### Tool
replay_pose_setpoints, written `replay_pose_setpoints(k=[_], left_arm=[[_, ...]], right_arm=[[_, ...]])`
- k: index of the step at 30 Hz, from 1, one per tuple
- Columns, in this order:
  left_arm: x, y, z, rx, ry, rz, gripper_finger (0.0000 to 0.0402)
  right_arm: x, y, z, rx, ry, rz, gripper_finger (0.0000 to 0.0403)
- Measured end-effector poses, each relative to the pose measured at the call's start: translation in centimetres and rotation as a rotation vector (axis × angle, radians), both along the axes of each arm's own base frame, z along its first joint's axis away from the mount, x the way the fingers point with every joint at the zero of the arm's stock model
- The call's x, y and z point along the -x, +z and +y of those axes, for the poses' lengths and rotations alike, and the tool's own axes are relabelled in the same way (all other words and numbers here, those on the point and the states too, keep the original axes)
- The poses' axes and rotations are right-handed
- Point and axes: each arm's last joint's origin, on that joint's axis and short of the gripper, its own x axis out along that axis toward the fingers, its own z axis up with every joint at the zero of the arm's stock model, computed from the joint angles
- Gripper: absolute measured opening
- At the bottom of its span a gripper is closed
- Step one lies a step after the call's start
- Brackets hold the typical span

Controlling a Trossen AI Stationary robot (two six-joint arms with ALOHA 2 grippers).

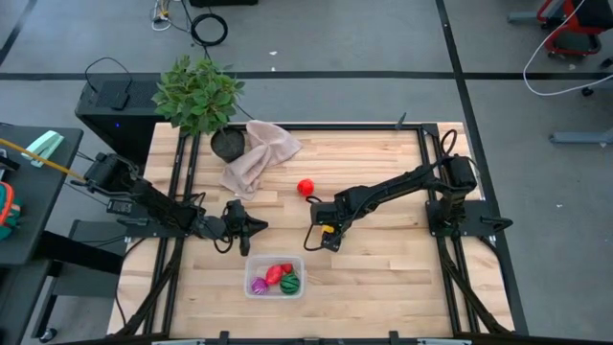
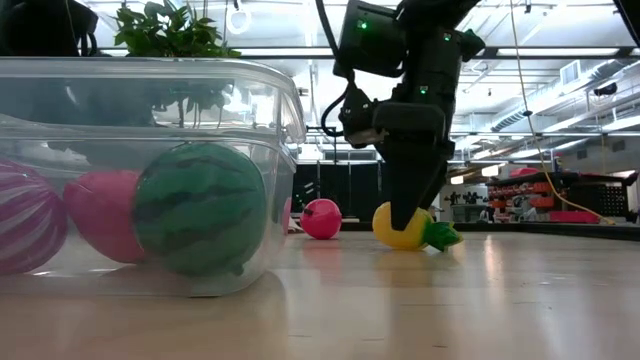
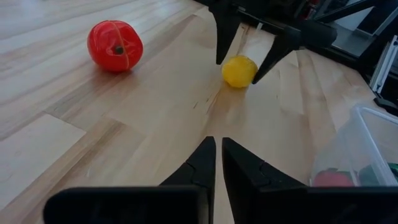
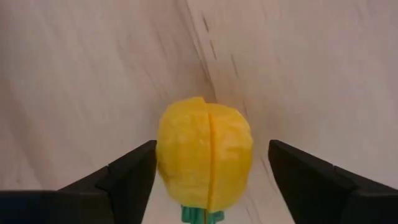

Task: Pick and placing Produce into tupperware
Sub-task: Put the pineapple into the transparent bin

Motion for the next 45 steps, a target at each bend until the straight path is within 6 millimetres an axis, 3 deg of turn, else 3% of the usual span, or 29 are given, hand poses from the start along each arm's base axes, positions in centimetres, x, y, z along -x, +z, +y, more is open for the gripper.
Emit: replay_pose_setpoints(k=[10,19,24,29,35,39,45], left_arm=[[0.0,0.0,0.0,-0.007,-0.002,0.003,0.0025],[0.0,0.0,0.0,-0.006,-0.002,0.003,0.0036],[0.0,0.0,0.0,-0.006,-0.002,0.003,0.0032],[0.0,0.0,0.0,-0.005,-0.002,-0.002,0.0024],[0.0,0.1,0.0,-0.003,-0.002,-0.006,0.0028],[0.0,0.1,0.0,-0.002,-0.002,-0.007,0.0035],[0.0,0.1,0.0,-0.002,-0.002,-0.007,0.0031]], right_arm=[[0.0,0.1,0.1,-0.017,0.007,-0.002,0.0207],[-0.1,0.5,0.2,-0.055,0.008,0.016,0.0194],[-1.0,3.1,0.3,-0.061,0.011,-0.006,0.0192],[-2.1,8.2,1.5,-0.072,0.049,-0.122,0.0192],[-3.1,14.0,4.6,-0.091,0.127,-0.290,0.0192],[-2.7,15.4,6.6,-0.093,0.170,-0.316,0.0192],[-0.4,14.7,9.9,-0.086,0.240,-0.166,0.0192]])
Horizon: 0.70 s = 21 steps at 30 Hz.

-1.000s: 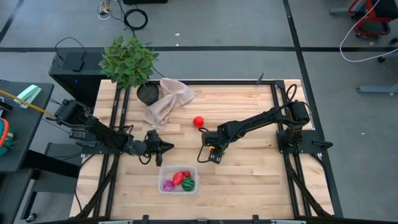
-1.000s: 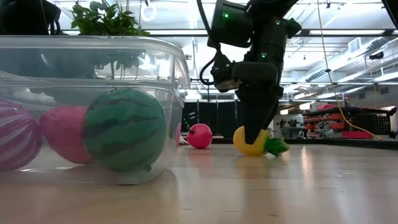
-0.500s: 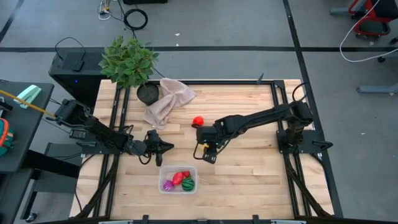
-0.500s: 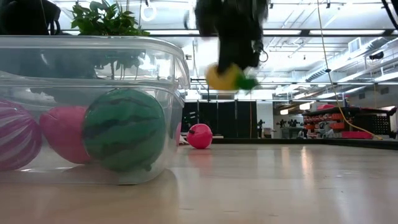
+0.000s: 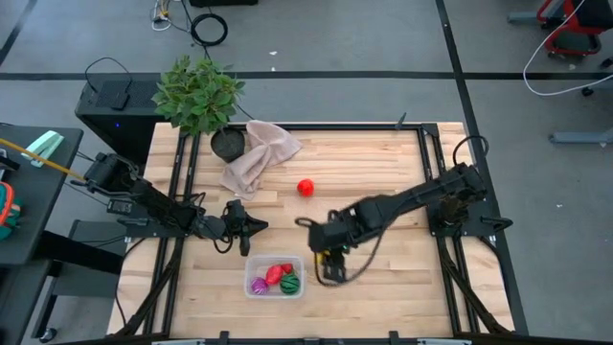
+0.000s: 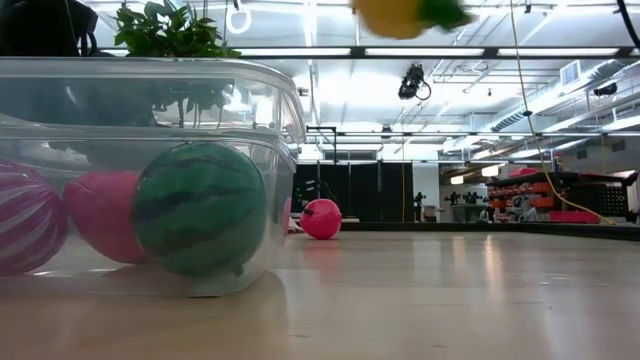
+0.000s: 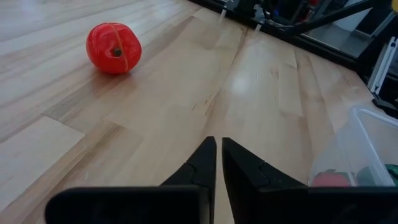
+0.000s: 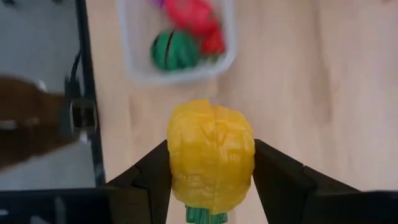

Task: Pick and placing Produce into tupperware
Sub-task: Put the pineapple into the transparent bin

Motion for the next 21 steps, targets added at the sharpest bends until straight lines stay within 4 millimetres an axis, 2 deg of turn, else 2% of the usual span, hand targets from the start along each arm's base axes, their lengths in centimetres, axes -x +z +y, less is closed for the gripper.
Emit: replay_pose_setpoints(k=[6,11,14,21], left_arm=[[0.0,0.0,0.0,0.001,0.000,-0.001,0.0023],[0.0,0.0,0.0,0.001,0.000,-0.002,0.0029],[0.0,0.0,0.0,0.007,0.001,-0.003,0.0033],[0.0,0.0,0.0,0.008,0.002,-0.004,0.0026]], right_arm=[[2.0,-0.2,3.0,0.011,0.019,0.071,0.0192],[2.6,-0.7,4.9,0.016,0.038,0.077,0.0192],[2.1,-0.8,4.9,0.000,0.025,0.054,0.0192],[-0.8,-0.8,4.2,-0.088,-0.001,-0.111,0.0191]])
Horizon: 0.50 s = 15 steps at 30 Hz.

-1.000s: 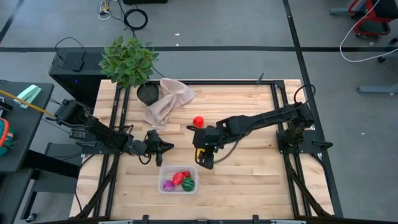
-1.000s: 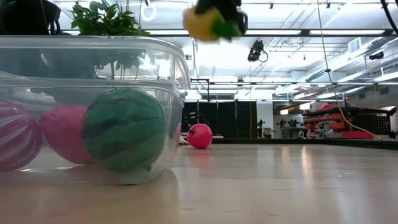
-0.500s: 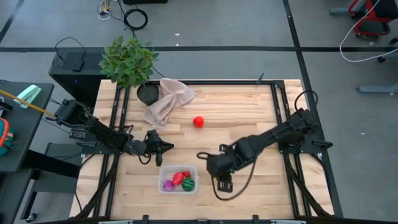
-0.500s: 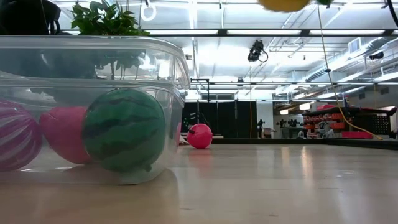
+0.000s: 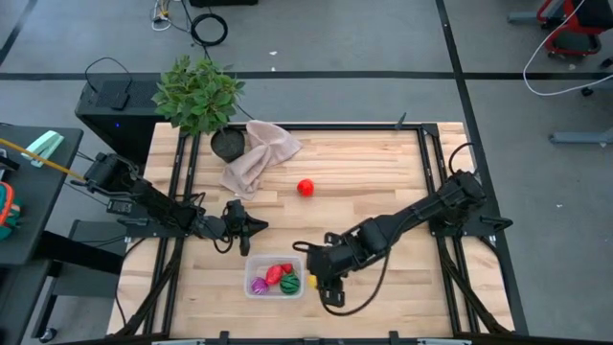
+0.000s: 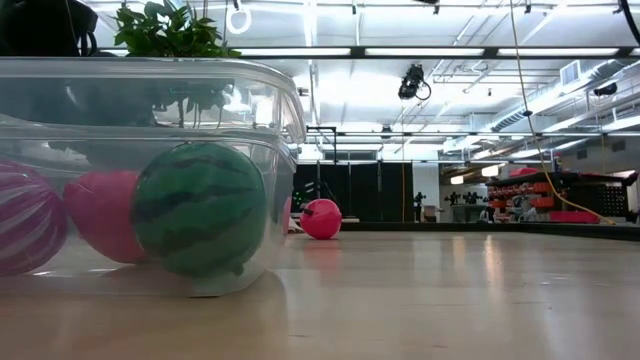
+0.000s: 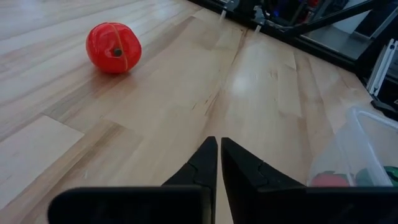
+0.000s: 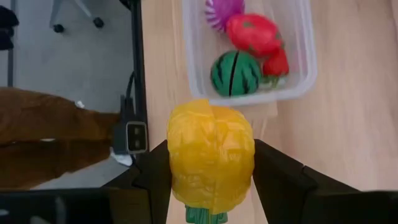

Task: Pick and placing Produce into tupperware
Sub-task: Put the pineapple into the transparent bin

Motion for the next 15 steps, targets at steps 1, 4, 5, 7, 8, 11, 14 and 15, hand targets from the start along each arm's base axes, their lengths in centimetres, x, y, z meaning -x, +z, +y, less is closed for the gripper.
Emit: replay_pose_setpoints(k=[1,4,5,7,8,11,14,15], left_arm=[[0.0,0.0,0.0,0.003,0.000,-0.005,0.0024],[0.0,0.1,0.0,0.009,0.001,-0.008,0.0021],[0.0,0.1,0.0,0.016,0.003,-0.014,0.0021],[0.0,0.0,0.0,0.016,0.003,-0.007,0.0023],[0.0,0.0,0.0,0.015,0.004,-0.007,0.0024],[0.0,0.0,0.0,0.015,0.003,-0.007,0.0029],[0.0,0.0,0.0,0.016,-0.005,-0.003,0.0032],[0.0,0.0,0.0,0.016,-0.008,0.000,0.0032]], right_arm=[[-0.2,0.0,-0.2,0.004,0.003,-0.005,0.0191],[-1.3,-0.1,-0.8,-0.007,0.006,-0.050,0.0191],[-1.6,-0.4,-0.8,-0.003,0.015,-0.044,0.0191],[-2.8,-0.2,-0.8,-0.009,0.034,-0.078,0.0191],[-3.5,-0.3,-0.6,-0.005,0.050,-0.091,0.0191],[-5.8,-0.3,0.1,0.022,0.111,-0.130,0.0191],[-7.6,-0.6,0.3,0.068,0.156,-0.111,0.0190],[-8.1,-0.6,0.2,0.079,0.160,-0.115,0.0190]])
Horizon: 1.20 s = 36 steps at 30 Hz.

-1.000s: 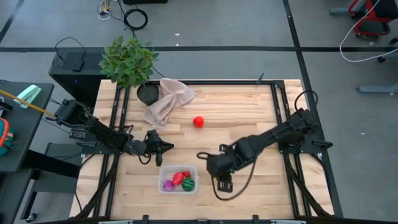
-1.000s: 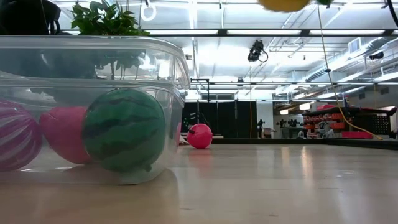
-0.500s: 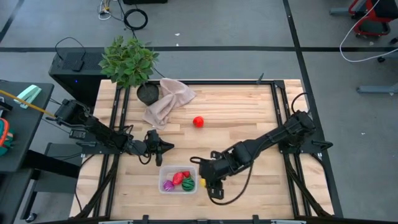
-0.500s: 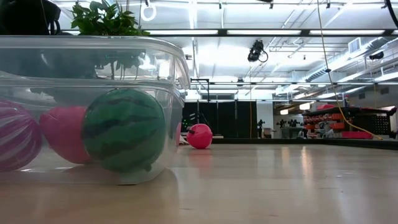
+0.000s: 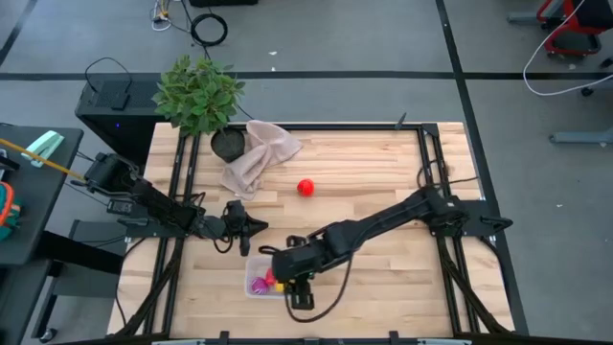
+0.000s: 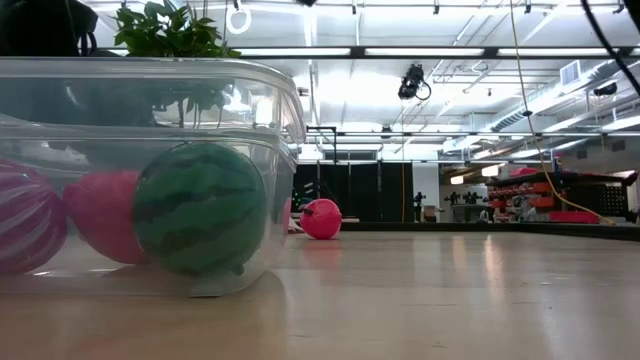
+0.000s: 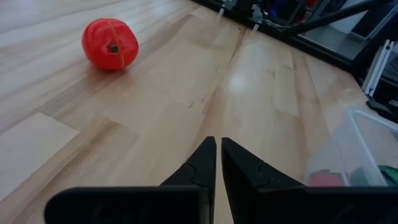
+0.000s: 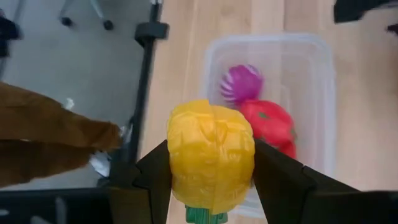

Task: Pick and placing Produce into tupperware
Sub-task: Put the pineapple into the transparent bin

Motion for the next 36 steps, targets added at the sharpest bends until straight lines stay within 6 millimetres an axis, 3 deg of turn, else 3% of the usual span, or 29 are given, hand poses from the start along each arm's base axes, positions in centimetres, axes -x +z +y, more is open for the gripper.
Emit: replay_pose_setpoints(k=[7,13,25,28,36], left_arm=[[0.0,-0.1,0.0,0.002,-0.002,0.005,0.0021],[0.0,0.0,0.0,0.005,-0.002,0.001,0.0020],[0.0,-0.1,0.0,0.002,-0.009,0.013,0.0030],[0.1,-0.1,0.0,0.001,-0.009,0.015,0.0025],[0.1,-0.2,0.0,0.000,-0.009,0.018,0.0019]], right_arm=[[-2.7,-0.8,-1.5,0.014,-0.017,-0.024,0.0190],[-3.2,-1.2,-1.8,0.026,0.033,-0.056,0.0190],[-5.4,-0.6,-2.3,0.029,0.009,-0.295,0.0191],[-5.6,-1.6,-1.9,0.015,0.002,-0.309,0.0191],[-5.2,-6.6,-0.7,0.068,-0.046,-0.254,0.0189]])
